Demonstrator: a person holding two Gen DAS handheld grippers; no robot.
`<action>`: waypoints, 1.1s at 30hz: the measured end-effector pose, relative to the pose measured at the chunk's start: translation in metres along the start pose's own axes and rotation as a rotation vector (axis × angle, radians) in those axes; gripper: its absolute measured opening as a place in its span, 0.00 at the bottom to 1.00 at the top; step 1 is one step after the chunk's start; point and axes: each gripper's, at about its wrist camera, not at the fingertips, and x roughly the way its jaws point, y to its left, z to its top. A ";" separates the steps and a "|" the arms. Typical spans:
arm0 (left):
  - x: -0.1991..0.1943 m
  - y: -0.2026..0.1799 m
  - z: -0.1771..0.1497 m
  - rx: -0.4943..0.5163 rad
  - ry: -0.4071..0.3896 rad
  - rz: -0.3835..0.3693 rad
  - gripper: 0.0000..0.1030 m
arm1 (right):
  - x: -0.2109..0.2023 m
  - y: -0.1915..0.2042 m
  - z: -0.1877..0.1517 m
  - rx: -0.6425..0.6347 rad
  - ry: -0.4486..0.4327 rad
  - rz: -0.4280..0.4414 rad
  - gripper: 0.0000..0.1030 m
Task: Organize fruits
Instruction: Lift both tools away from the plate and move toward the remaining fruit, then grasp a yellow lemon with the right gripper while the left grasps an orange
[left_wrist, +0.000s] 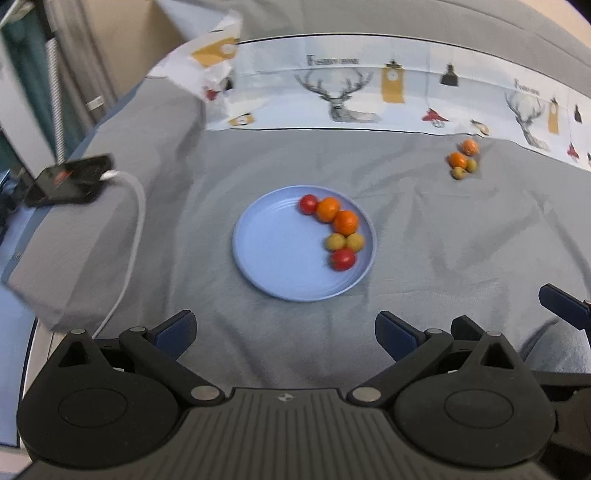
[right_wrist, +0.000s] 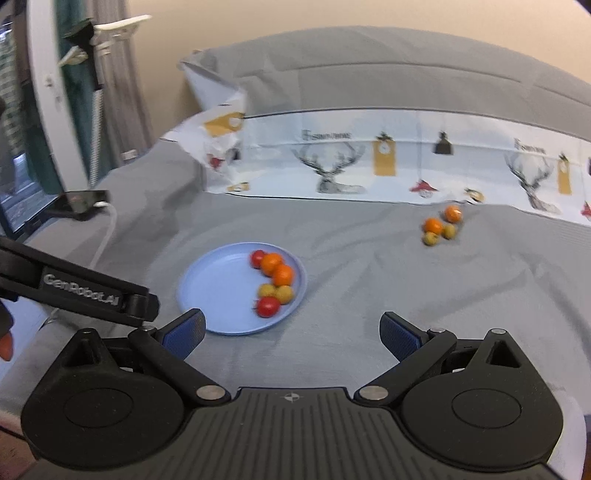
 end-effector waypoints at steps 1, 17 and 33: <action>0.003 -0.006 0.004 0.011 0.000 -0.004 1.00 | 0.003 -0.007 0.000 0.017 0.004 -0.017 0.97; 0.136 -0.166 0.159 0.157 0.040 -0.165 1.00 | 0.105 -0.193 0.023 0.197 -0.046 -0.403 0.97; 0.333 -0.295 0.274 0.295 0.173 -0.286 1.00 | 0.334 -0.273 0.064 -0.064 -0.027 -0.362 0.97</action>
